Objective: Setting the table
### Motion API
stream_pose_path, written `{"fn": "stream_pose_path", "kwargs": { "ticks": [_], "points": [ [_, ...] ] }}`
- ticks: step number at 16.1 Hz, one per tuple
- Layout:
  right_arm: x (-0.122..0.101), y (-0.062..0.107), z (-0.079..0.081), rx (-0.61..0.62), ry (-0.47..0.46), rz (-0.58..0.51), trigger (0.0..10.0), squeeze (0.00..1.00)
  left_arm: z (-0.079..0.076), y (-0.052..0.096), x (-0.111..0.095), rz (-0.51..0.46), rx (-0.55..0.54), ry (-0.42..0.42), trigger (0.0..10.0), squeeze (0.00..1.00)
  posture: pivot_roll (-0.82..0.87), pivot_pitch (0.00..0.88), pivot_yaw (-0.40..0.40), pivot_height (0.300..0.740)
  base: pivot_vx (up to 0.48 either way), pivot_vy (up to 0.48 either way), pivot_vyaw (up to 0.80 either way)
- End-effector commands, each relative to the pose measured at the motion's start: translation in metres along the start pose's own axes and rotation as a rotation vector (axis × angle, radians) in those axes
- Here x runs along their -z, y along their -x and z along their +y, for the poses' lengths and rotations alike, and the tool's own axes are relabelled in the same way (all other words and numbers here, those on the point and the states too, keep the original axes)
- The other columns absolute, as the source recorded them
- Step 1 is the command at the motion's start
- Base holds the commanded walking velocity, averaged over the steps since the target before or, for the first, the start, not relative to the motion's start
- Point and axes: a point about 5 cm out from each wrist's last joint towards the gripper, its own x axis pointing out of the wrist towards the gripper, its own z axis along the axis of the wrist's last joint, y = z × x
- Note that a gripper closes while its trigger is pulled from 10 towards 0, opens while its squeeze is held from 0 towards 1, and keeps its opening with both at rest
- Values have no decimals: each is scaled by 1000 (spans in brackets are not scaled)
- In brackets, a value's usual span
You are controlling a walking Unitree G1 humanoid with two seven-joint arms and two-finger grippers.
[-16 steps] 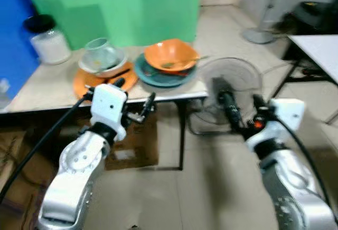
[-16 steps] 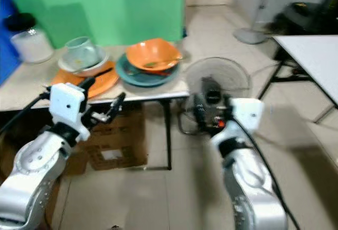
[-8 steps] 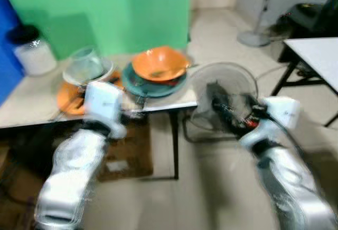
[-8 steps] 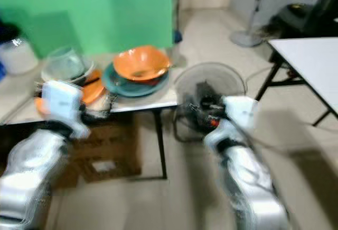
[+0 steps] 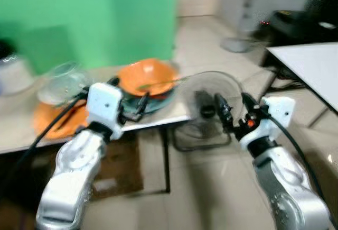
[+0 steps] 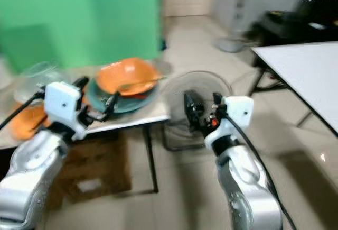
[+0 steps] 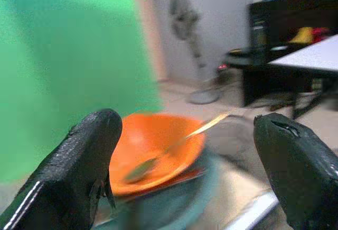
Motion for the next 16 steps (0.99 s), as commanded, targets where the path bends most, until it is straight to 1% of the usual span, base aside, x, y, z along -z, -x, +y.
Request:
{"fn": "stream_pose_path", "kwargs": {
  "ticks": [1, 3, 5, 7, 8, 11, 12, 13, 14, 15, 16],
  "points": [
    [-3, -3, 5, -29, -5, -14, 10000, 0, 7, 2, -1, -2, -23, -23, 10000, 0, 64, 27, 27, 740, 364, 0, 800],
    [-5, -5, 5, -28, 9, -21, 10000, 0, 7, 2, -2, -3, -18, -28, 10000, 0, 65, 26, 28, 740, 356, 0, 800],
    [-9, -6, 0, -23, 4, -36, 10000, 0, 6, 1, -3, -6, -8, -36, 10000, 0, 64, 26, 29, 740, 345, 0, 0],
    [-14, -7, -5, -38, 29, -44, 10000, 0, 4, 0, -4, -8, 8, -42, 10000, 0, 61, 28, 31, 740, 336, 0, 0],
    [-17, -8, -6, -65, 59, -42, 10000, 0, 3, 0, -4, -8, 22, -44, 10000, 0, 59, 29, 33, 740, 307, 0, 0],
    [-25, -13, -7, -231, 186, 0, 10000, 0, -6, 2, -4, 2, 93, -63, 10000, 0, 59, 32, 32, 740, 0, 0, 0],
    [-27, -17, -7, -264, 198, 8, 10000, 0, -7, 2, -4, 8, 110, -73, 10000, 0, 60, 30, 30, 740, 0, 0, 0],
    [-29, -21, -9, -286, 215, 22, 10000, 90, -8, 2, -4, 13, 122, -81, 10000, 0, 60, 30, 30, 740, 0, 0, 0],
    [-30, -30, -12, -314, 247, 51, 10000, 1000, -9, 2, -2, 27, 149, -79, 10000, 0, 57, 28, 32, 740, 0, 0, 0],
    [-30, -34, -12, -345, 270, 72, 10000, 1000, -9, 2, -2, 37, 165, -86, 10000, 0, 57, 27, 32, 740, 0, 0, 0],
    [-29, -40, -13, -385, 313, 112, 10000, 1000, -10, 3, -1, 52, 193, -95, 10000, 0, 54, 26, 33, 740, 0, 0, 0]
  ]
}}
